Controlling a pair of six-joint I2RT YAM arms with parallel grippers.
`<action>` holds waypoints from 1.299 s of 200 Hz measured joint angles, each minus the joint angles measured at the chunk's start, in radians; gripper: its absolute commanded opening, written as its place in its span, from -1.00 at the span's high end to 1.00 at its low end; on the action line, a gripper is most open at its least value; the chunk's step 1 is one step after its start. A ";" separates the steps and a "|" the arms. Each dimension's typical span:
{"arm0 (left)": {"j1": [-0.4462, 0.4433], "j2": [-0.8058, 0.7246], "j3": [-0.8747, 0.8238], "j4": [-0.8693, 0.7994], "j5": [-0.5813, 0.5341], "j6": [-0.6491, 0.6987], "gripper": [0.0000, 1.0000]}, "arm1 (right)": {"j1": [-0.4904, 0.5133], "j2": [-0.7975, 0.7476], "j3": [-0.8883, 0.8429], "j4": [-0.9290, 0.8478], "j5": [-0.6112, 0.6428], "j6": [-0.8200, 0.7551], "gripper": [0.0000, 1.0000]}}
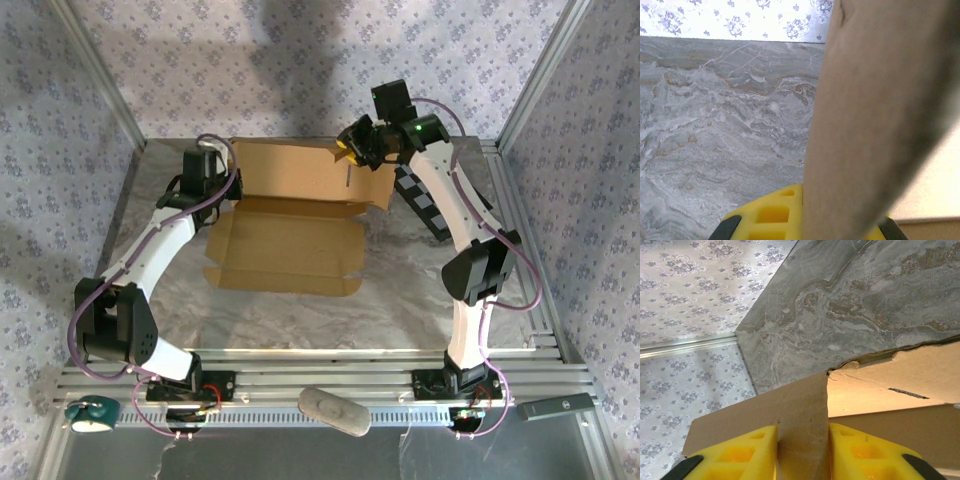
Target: Fold the paper box
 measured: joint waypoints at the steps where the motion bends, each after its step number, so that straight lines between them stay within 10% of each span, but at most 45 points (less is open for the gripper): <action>1: 0.000 0.000 0.002 -0.002 0.000 -0.001 1.00 | 0.000 0.000 0.000 0.000 0.000 0.000 0.44; 177: 0.028 0.098 0.180 -0.209 0.026 -0.214 1.00 | 0.035 -0.058 -0.183 0.144 0.080 -0.042 1.00; 213: 0.035 0.097 0.180 -0.205 0.027 -0.237 1.00 | 0.035 -0.086 -0.204 0.213 0.076 0.014 -0.11; 260: 0.053 0.090 0.180 -0.172 0.071 -0.245 1.00 | 0.035 -0.240 -0.296 0.251 0.095 -0.014 -0.38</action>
